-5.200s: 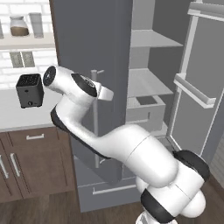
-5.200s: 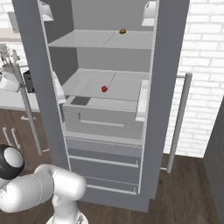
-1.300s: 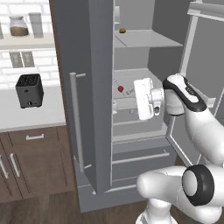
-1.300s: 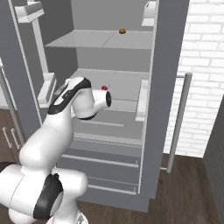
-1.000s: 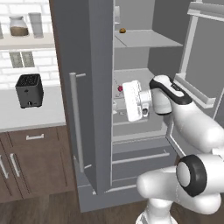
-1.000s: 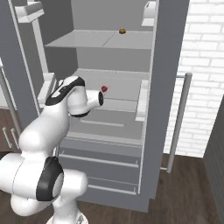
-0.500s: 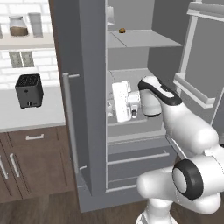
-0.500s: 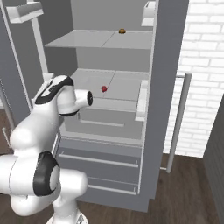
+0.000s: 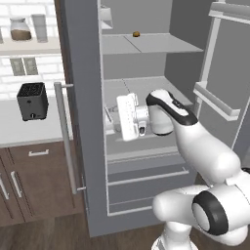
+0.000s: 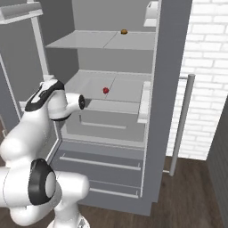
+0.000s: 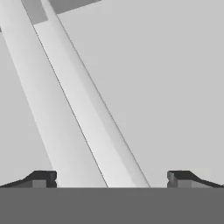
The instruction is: Take the strawberry from the fridge and place it on top of the pancake, located on the dining counter.
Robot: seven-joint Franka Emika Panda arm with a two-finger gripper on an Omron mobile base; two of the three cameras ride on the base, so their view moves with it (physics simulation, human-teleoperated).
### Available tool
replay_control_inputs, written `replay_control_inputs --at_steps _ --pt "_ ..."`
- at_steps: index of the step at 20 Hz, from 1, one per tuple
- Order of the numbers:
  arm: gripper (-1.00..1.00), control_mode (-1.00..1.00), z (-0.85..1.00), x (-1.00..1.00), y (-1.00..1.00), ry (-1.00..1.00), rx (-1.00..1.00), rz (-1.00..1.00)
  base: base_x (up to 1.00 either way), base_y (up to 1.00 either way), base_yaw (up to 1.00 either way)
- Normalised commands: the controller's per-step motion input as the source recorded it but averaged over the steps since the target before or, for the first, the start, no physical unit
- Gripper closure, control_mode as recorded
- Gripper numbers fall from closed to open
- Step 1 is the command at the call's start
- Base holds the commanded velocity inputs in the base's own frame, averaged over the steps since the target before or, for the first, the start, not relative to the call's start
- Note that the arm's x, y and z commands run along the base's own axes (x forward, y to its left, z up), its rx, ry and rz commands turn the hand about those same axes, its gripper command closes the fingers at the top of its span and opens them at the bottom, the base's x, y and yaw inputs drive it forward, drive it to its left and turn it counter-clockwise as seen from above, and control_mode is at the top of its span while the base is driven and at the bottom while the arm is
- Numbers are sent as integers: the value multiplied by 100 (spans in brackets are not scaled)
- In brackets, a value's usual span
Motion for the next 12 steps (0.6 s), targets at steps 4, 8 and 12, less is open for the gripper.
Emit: replay_control_inputs --at_steps 4,8,12 --pt "-100 -100 -1 -21 28 0 0 0 0 0 0" --pt "-100 -100 0 -33 9 0 0 0 0 0 0" --pt "-100 -100 0 -31 18 0 0 0 0 0 0"
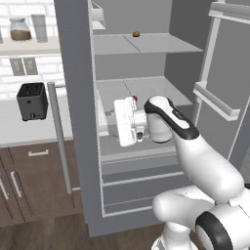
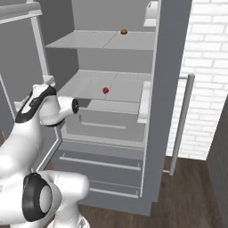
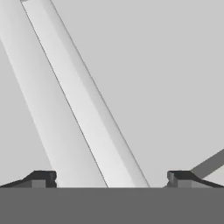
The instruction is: Take the strawberry from the fridge and place it on top of the pancake, located on the dining counter.
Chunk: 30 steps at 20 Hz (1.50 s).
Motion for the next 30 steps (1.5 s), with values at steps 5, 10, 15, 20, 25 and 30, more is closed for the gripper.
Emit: replay_control_inputs --at_steps 5,10,15,20,25,30 --pt "-100 -100 0 -24 26 0 0 0 0 0 0" --pt "-100 -100 22 -20 -32 0 -12 0 0 0 0" --pt "-100 -100 40 0 -55 0 -59 6 0 0 0" --pt "-100 -100 12 0 -94 1 -83 20 0 0 0" --pt "-100 -100 -2 -9 -100 3 -69 29 0 0 0" --pt "-100 -100 -53 -42 -100 -6 -38 29 0 0 0"
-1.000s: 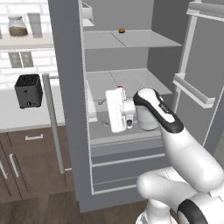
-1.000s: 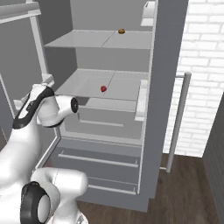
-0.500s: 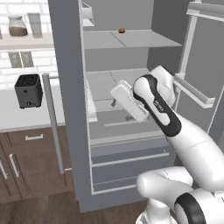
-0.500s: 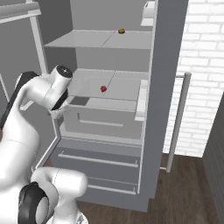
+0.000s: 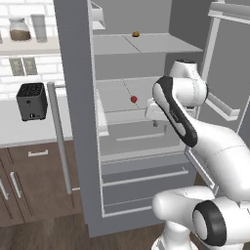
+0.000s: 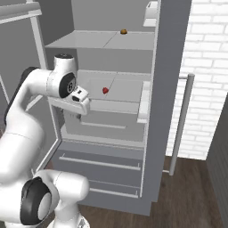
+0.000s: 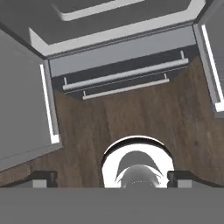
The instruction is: Take the strawberry from the fridge and place it on top of the pancake, located on the dining counter.
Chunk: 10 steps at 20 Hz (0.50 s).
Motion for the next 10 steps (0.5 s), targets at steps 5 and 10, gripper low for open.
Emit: replay_control_inputs --at_steps 5,10 --pt "-100 -100 -52 -38 -73 -9 -22 32 0 0 0" --pt "-100 -100 -13 -33 -10 -8 -2 18 0 0 0"
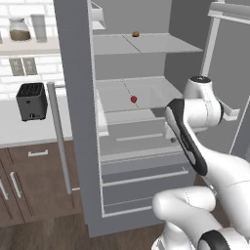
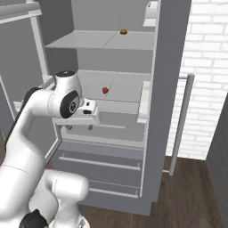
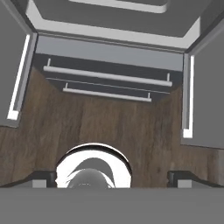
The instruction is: Take the strawberry from the fridge and place it on top of the pancake, located on the dining counter.
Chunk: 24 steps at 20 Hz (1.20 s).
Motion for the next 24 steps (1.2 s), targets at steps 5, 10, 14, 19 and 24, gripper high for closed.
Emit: replay_control_inputs --at_steps 5,10,14,19,24 --pt "-100 -100 -15 -20 13 0 3 2 0 0 0" --pt "-100 -100 -8 7 46 0 3 -13 0 0 0" --pt "-100 -100 -7 10 3 3 1 -14 0 0 0" --pt "-100 -100 0 1 0 0 0 0 0 0 0" --pt "-100 -100 0 26 0 0 0 0 0 0 0"
